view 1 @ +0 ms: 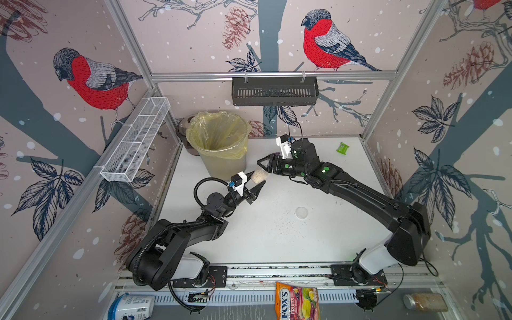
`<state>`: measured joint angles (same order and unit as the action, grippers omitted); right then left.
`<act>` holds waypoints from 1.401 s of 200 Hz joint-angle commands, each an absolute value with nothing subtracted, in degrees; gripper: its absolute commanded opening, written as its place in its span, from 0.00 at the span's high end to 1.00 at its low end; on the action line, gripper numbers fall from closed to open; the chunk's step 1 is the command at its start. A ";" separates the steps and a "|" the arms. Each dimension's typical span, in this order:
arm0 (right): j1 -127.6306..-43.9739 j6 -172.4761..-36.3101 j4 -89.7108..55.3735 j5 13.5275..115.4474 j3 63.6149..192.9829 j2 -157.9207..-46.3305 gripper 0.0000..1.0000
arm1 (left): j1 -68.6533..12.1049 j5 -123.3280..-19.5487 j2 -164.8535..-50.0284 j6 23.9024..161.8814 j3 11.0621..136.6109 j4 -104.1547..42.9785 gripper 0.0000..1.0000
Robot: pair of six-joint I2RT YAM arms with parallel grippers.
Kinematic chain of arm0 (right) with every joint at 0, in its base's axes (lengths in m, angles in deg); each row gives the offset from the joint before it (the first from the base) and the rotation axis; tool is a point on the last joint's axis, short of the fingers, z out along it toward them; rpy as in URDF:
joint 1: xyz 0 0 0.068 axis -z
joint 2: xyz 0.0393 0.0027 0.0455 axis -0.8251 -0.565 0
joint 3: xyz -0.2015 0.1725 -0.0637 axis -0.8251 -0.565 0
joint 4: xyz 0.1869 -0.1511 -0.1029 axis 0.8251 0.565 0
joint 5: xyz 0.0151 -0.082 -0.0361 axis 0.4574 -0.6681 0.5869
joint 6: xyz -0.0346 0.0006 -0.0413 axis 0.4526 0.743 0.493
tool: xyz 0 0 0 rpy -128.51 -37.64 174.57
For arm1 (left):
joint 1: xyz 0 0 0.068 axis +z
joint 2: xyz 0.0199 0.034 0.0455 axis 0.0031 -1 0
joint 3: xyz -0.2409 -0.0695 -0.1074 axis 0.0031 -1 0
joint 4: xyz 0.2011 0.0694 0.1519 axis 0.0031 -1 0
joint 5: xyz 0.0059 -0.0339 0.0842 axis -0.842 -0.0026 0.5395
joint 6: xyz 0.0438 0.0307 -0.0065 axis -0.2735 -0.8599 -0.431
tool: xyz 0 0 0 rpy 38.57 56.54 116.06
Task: Empty moldy rice from jars
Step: Pour the moldy rice from the jar into the trash bin.
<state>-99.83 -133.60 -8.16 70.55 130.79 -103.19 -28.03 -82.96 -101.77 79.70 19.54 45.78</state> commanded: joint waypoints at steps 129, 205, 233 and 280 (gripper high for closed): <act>-98.93 -132.21 -8.22 65.42 133.21 -101.69 0.13 | -25.38 -80.79 -96.49 77.88 20.16 40.10 1.00; -96.02 -131.46 -10.65 66.80 135.05 -101.97 0.09 | -24.05 -80.75 -92.56 77.51 19.79 36.03 1.00; -94.65 -131.07 -10.93 66.91 134.80 -100.28 0.09 | -23.60 -80.24 -90.97 77.08 19.83 34.60 1.00; -93.24 -130.92 -11.60 65.84 131.18 -96.28 0.09 | -19.35 -80.74 -87.32 79.16 20.62 32.11 1.00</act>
